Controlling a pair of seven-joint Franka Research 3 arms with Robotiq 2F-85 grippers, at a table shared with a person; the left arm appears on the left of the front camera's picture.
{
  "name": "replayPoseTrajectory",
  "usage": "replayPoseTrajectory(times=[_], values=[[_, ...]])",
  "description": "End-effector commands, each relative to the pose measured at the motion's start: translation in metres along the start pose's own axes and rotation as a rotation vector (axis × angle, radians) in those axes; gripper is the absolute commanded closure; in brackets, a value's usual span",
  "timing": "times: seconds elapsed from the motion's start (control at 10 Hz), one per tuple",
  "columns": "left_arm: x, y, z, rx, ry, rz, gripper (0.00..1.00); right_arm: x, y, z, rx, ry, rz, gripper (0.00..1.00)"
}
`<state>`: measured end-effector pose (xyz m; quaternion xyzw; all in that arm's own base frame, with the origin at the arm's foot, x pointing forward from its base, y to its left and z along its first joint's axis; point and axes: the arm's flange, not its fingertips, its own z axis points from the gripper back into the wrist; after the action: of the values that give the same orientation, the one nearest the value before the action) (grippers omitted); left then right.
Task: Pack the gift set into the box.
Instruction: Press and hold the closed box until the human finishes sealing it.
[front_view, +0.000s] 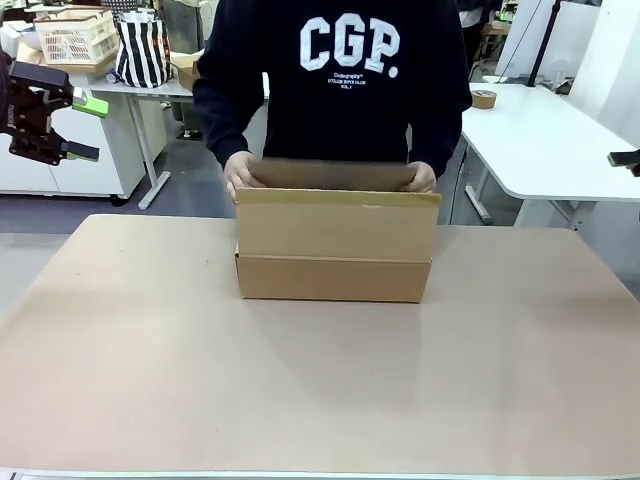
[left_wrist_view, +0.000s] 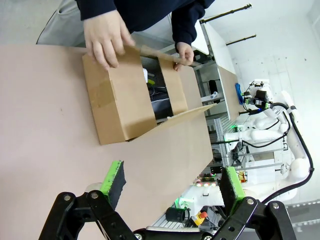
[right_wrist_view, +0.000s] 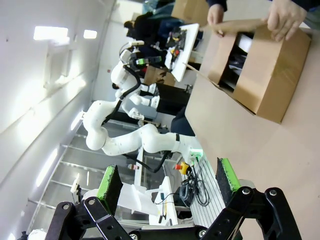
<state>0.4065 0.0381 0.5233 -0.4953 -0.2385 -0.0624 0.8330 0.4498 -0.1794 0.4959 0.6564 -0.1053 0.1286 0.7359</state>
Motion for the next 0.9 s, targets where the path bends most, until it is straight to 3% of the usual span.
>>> replayPoseTrajectory(times=[0.0, 0.8], values=[[-0.0002, -0.0035, 0.0016, 0.007, 0.008, 0.013, 0.00, -0.0030, 0.0015, -0.0026, 0.000, 0.004, -0.004, 0.00], [-0.0002, -0.0035, 0.0016, 0.007, 0.008, 0.013, 0.00, -0.0030, 0.0015, -0.0026, 0.000, 0.004, -0.004, 0.00]])
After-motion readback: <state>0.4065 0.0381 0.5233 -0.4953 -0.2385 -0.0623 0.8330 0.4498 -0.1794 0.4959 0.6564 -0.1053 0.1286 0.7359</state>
